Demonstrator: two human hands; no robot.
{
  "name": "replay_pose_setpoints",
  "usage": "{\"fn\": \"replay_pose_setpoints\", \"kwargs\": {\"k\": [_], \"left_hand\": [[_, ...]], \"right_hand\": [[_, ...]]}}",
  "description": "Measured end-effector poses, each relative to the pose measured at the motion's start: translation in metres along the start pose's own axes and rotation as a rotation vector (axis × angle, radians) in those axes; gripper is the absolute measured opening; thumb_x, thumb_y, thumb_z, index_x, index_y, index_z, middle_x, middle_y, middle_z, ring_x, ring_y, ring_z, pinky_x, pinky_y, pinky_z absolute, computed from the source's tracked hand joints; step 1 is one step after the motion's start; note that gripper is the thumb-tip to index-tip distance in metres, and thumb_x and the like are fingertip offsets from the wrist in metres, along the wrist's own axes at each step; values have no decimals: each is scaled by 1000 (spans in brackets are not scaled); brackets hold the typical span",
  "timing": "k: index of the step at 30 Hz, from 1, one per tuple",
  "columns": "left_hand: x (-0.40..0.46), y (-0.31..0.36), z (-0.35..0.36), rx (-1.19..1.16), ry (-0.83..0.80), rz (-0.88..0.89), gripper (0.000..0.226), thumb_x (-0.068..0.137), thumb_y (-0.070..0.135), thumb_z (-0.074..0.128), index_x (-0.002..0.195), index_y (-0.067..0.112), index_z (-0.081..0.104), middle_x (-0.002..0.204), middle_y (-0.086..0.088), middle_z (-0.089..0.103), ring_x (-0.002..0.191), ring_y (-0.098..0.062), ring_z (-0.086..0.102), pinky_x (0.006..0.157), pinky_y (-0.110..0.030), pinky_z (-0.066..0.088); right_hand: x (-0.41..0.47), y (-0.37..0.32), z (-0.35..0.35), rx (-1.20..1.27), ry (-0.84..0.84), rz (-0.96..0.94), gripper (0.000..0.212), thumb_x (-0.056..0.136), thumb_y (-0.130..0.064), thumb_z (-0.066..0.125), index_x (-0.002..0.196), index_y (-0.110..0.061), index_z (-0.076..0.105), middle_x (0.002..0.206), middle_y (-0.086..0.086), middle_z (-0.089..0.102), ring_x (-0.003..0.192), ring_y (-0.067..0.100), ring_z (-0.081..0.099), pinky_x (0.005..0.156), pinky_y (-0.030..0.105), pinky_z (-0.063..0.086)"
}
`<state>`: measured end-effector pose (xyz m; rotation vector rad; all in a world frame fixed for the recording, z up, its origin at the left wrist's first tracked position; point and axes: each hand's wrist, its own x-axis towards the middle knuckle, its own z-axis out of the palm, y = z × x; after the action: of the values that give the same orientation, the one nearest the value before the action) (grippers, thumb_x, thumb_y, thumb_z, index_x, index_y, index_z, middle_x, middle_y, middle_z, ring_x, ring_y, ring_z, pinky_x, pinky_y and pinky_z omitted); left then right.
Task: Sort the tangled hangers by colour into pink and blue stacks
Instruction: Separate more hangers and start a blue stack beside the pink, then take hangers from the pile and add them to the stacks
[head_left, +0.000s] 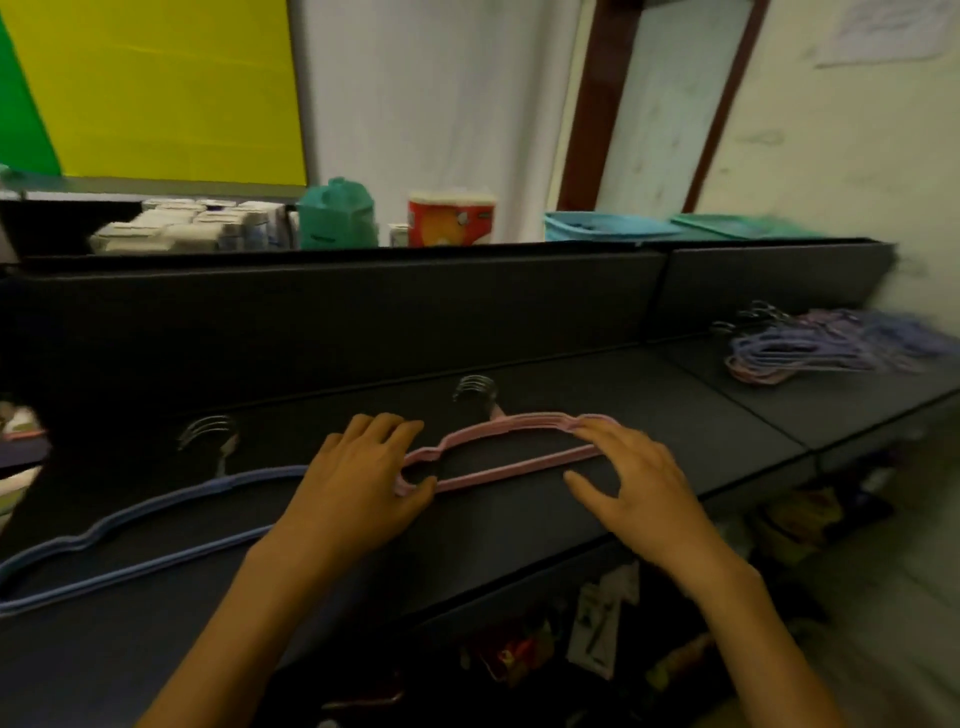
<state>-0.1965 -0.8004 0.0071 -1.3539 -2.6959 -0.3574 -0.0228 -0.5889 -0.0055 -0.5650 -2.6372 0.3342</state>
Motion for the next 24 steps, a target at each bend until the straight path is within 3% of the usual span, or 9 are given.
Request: {"fn": "replay_pose_setpoints", "kwargs": {"k": [11, 24], "left_hand": [[84, 209, 61, -105, 40, 225, 67, 85, 59, 47, 143, 29, 29, 143, 8, 35, 129, -11, 33, 105, -29, 32], [202, 399, 128, -112, 16, 386, 68, 87, 56, 46, 144, 26, 27, 143, 6, 34, 128, -15, 32, 101, -34, 35]], "right_hand": [[-73, 222, -99, -128, 42, 218, 52, 90, -48, 52, 138, -31, 41, 142, -15, 38, 131, 4, 29, 103, 18, 17], [-101, 425, -151, -74, 117, 382, 46, 87, -42, 59, 130, -27, 51, 132, -12, 49, 126, 8, 40, 106, 32, 34]]}}
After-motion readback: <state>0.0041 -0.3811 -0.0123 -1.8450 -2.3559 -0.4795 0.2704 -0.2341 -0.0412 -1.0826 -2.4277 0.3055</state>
